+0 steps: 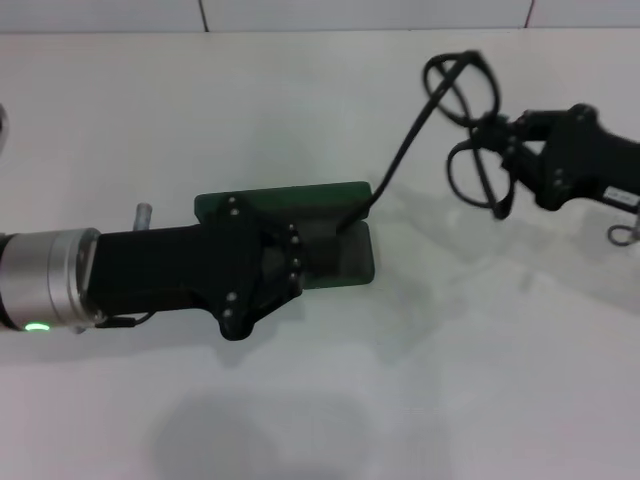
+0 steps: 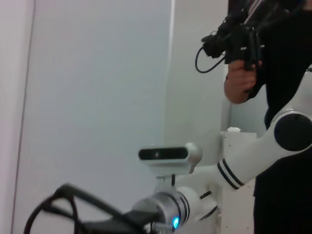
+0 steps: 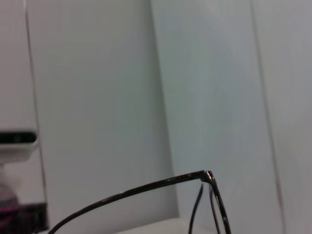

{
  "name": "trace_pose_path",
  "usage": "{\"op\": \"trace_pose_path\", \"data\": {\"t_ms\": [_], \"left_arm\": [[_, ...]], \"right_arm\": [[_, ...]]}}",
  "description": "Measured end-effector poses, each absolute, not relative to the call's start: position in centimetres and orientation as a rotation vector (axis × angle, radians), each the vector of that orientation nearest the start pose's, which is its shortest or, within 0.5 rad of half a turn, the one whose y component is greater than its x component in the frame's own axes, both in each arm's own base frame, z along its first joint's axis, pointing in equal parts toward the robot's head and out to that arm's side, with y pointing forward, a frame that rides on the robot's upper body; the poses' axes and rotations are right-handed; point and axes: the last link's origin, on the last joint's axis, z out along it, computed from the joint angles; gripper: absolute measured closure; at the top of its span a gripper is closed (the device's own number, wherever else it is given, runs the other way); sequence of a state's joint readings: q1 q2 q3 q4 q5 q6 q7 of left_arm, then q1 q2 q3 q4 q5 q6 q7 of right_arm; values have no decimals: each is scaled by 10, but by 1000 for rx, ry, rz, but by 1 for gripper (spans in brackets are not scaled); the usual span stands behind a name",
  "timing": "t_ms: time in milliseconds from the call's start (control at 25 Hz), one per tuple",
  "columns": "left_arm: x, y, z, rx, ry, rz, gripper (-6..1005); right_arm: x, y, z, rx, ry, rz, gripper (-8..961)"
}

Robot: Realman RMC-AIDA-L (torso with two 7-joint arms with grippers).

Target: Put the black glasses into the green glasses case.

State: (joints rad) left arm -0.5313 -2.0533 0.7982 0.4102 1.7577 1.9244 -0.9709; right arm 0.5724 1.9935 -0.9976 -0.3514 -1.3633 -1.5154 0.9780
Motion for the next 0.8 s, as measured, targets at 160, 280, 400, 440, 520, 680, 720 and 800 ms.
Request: {"op": "trace_pose_path", "data": {"t_ms": [160,280,400,440,520,680,720,800], "left_arm": [[-219,278,-12,-2841,-85,-1313,999],[-213,281,-15,-2846,-63,-1322,999],[-211,282,-16,-2845,-58,-1325,999],[-211,282,-17,-2844,-58,-1325,999],[-210,282,-19,-2843,-59,-1328,999],[-209,282,-24,-2845,-70,-1319,999],[-208,283,-25,-2847,-72,-1314,999],[-207,284,-26,-2853,-70,-1309,999]], "right_arm": [[226,346,-16,-2580,275,1044,871],[221,345,-23,-2619,261,1038,870],[217,343,-27,-2647,250,1040,869],[216,342,-28,-2654,250,1044,869],[214,342,-28,-2660,246,1058,869],[208,342,-26,-2655,235,1105,868],[206,343,-26,-2650,233,1119,868],[202,344,-24,-2646,226,1138,867]]}}
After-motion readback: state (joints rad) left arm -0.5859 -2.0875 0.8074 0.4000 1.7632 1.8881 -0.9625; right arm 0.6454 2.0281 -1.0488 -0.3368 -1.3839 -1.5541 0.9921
